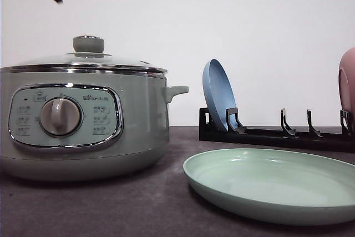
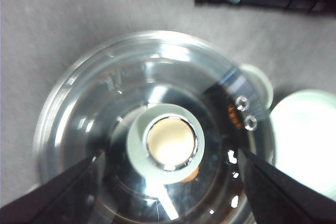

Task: Transfer potato from steamer to green plate

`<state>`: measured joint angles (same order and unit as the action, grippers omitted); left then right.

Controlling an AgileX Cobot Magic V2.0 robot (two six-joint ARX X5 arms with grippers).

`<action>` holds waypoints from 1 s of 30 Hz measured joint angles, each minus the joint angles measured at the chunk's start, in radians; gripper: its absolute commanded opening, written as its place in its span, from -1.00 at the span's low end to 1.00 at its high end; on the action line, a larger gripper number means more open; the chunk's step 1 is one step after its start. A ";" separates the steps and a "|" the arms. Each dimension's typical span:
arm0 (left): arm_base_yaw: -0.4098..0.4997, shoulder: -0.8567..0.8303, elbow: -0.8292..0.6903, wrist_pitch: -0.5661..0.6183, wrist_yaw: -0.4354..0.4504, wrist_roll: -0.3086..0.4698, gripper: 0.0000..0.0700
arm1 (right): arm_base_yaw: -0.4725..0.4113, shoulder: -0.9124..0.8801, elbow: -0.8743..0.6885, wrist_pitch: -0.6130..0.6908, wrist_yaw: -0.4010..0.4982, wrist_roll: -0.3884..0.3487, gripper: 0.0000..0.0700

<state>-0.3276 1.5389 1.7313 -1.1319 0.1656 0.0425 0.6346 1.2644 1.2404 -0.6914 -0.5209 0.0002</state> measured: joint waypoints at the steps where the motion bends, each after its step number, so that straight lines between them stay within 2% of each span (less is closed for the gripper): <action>1: -0.006 0.016 0.000 -0.001 -0.009 0.002 0.48 | 0.000 0.000 0.000 0.000 0.000 0.000 0.00; 8: -0.033 0.105 0.000 0.003 -0.021 0.011 0.48 | 0.000 0.000 0.000 -0.005 0.000 0.000 0.00; 13: -0.045 0.143 0.000 0.000 -0.060 0.014 0.48 | 0.000 0.000 0.000 -0.007 0.000 0.000 0.00; 23: -0.057 0.177 0.000 0.000 -0.062 0.019 0.45 | 0.000 0.000 0.000 -0.007 0.000 0.000 0.00; 25: -0.057 0.177 0.000 -0.001 -0.062 0.019 0.38 | 0.000 0.000 0.000 -0.007 0.000 0.000 0.00; 28: -0.057 0.177 0.000 -0.004 -0.063 0.019 0.11 | 0.000 0.000 0.000 -0.007 0.000 -0.001 0.00; 30: -0.057 0.177 0.000 -0.009 -0.063 0.019 -0.01 | 0.000 0.000 0.000 -0.007 0.000 -0.001 0.00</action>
<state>-0.3846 1.7157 1.7317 -1.1413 0.1028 0.0610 0.6346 1.2644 1.2404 -0.6983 -0.5209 -0.0010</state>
